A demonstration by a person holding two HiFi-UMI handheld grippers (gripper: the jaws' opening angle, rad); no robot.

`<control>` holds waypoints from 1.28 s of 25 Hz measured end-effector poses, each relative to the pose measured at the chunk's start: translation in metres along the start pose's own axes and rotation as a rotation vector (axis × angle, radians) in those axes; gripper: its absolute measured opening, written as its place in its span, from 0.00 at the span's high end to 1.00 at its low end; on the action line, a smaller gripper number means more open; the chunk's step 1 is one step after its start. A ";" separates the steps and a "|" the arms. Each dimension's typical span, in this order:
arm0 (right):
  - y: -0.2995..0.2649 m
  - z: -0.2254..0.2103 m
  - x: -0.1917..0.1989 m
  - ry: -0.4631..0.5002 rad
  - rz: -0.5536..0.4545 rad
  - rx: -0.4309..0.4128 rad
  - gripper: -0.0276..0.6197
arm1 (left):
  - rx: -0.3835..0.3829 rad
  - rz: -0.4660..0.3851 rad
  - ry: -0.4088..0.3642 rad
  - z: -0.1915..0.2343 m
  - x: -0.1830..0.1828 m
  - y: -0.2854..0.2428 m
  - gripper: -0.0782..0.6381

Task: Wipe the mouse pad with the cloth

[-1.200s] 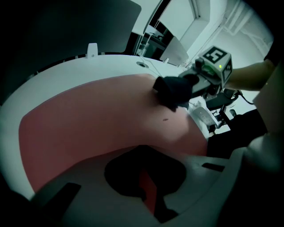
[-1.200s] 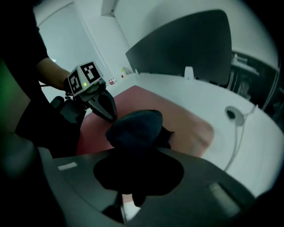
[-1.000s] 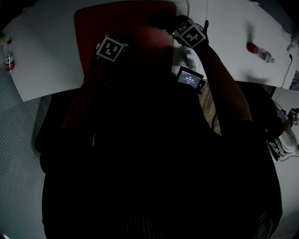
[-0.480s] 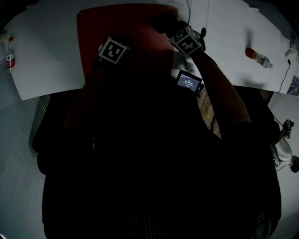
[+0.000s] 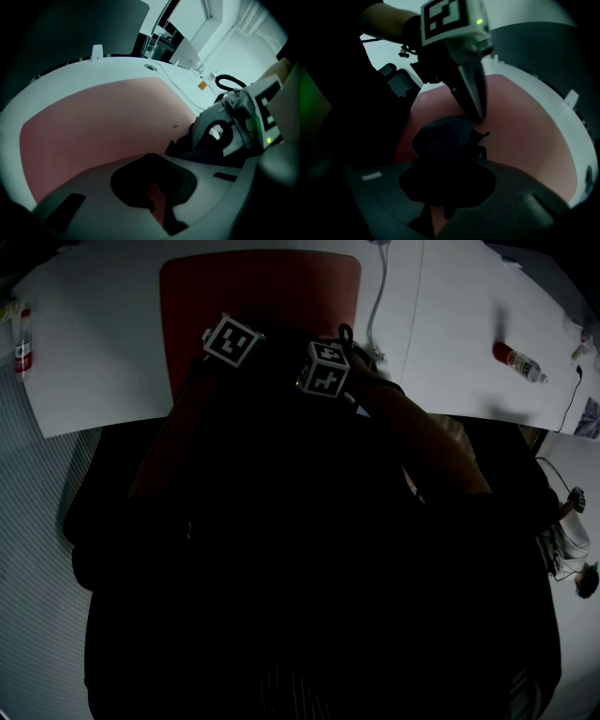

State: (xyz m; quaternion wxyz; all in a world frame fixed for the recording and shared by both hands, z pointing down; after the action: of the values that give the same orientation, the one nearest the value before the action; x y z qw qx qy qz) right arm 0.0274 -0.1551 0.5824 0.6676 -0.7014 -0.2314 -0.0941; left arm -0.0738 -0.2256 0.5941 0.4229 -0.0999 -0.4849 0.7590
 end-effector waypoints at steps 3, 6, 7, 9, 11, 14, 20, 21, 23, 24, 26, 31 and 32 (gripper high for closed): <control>-0.005 0.006 -0.004 0.117 0.037 -0.063 0.86 | 0.001 -0.007 0.006 -0.002 0.000 -0.001 0.88; 0.000 -0.022 0.003 0.122 0.021 -0.017 0.86 | 0.000 -0.023 0.004 -0.002 0.002 -0.001 0.88; 0.004 -0.044 0.009 0.091 0.026 0.048 0.86 | -0.003 -0.027 -0.001 -0.001 0.002 0.000 0.88; 0.017 -0.102 0.027 -0.032 0.045 0.196 0.86 | -0.005 -0.021 0.000 0.001 0.001 0.001 0.88; 0.033 -0.150 0.047 -0.160 0.070 0.292 0.86 | -0.001 -0.008 0.011 0.000 0.004 0.001 0.88; 0.048 -0.178 0.057 -0.227 0.114 0.346 0.86 | -0.007 -0.011 0.000 0.001 0.001 0.001 0.88; 0.028 -0.112 0.030 -0.274 0.108 0.160 0.86 | 0.001 0.001 0.002 0.003 0.002 0.002 0.88; 0.023 -0.093 0.023 -0.244 0.103 0.092 0.86 | 0.001 0.003 0.001 0.003 0.002 0.002 0.88; 0.011 -0.055 0.009 -0.171 0.102 -0.058 0.86 | 0.004 0.007 0.001 0.004 0.002 0.002 0.88; 0.005 -0.037 0.004 -0.127 0.100 -0.127 0.86 | 0.007 0.007 0.002 0.004 0.003 0.002 0.88; -0.002 -0.023 0.001 -0.047 0.110 -0.187 0.86 | 0.014 0.004 0.004 0.003 0.003 0.001 0.88; 0.021 -0.101 0.029 -0.074 0.179 0.094 0.86 | -0.003 -0.015 -0.028 0.000 -0.001 0.001 0.88; 0.031 -0.130 0.041 -0.110 0.191 0.205 0.86 | -0.009 -0.017 -0.036 -0.001 -0.001 0.000 0.88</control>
State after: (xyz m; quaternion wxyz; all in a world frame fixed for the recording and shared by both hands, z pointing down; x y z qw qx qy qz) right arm 0.1000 -0.2742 0.5840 0.7278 -0.6527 -0.2081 0.0326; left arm -0.0725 -0.2262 0.5931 0.4200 -0.0841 -0.4966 0.7549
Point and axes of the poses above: the fingertips, and each gripper's own axes: y backward along the fingers, z to its left, x out of its underside, the point moved 7 cm from there along y, backward along the fingers, and after that the axes turned 12 degrees about x, right-handed, at the moved point
